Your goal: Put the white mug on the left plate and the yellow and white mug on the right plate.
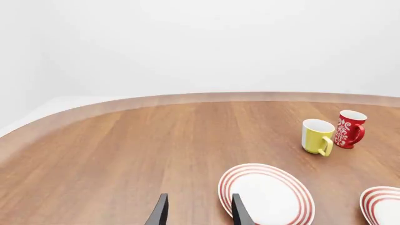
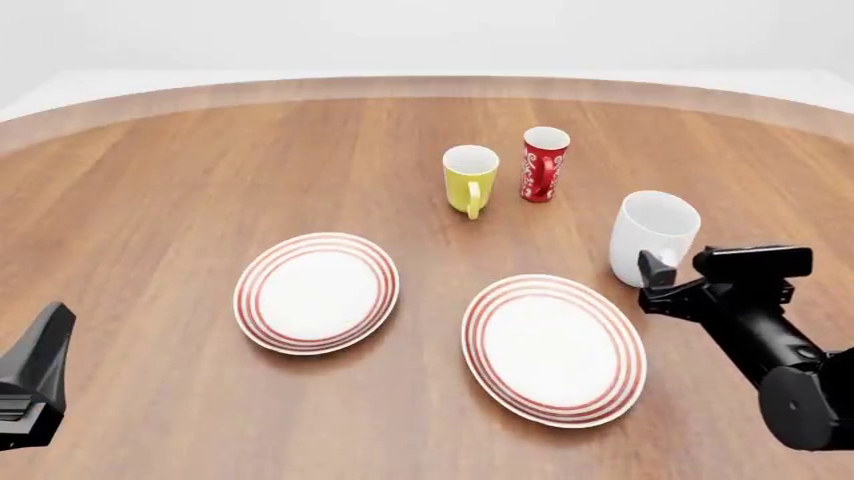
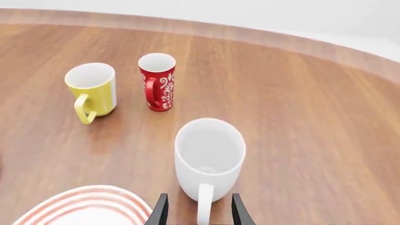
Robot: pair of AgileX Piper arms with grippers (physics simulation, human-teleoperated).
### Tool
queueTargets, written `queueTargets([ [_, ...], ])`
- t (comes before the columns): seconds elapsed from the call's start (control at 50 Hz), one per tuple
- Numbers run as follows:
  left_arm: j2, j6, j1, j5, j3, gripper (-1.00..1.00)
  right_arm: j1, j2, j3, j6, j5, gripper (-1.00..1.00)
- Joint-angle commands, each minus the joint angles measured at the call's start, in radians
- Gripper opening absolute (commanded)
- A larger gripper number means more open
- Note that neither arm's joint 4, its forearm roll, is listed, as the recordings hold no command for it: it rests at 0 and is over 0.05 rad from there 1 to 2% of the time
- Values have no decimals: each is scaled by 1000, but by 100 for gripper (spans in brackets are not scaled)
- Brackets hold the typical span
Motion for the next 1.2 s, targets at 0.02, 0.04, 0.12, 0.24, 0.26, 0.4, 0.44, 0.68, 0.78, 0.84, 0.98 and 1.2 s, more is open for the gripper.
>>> queueTargets([
  [0.02,0,0,0,0,0,100,-3,49,-12,19,-21,100],
  [0.04,0,0,0,0,0,100,-3,50,-12,19,-22,100],
  [0.12,0,0,0,0,0,100,-5,104,-28,28,-31,100],
  [0.24,0,0,0,0,0,100,0,198,-73,51,-19,100],
  [0.26,0,0,0,0,0,100,0,201,-73,51,-19,100],
  [0.4,0,0,0,0,0,100,-4,203,-71,56,-19,100],
  [0.44,0,0,0,0,0,100,-2,201,-72,69,-16,100],
  [0.68,0,0,0,0,0,100,-6,192,-78,79,2,-100],
  [0.78,0,0,0,0,0,100,-16,162,-73,78,13,-100],
  [0.84,0,0,0,0,0,100,-15,152,-70,80,14,-100],
  [0.98,0,0,0,0,0,100,-10,91,-50,90,25,-100],
  [1.2,0,0,0,0,0,100,20,-32,-23,71,75,-100],
])
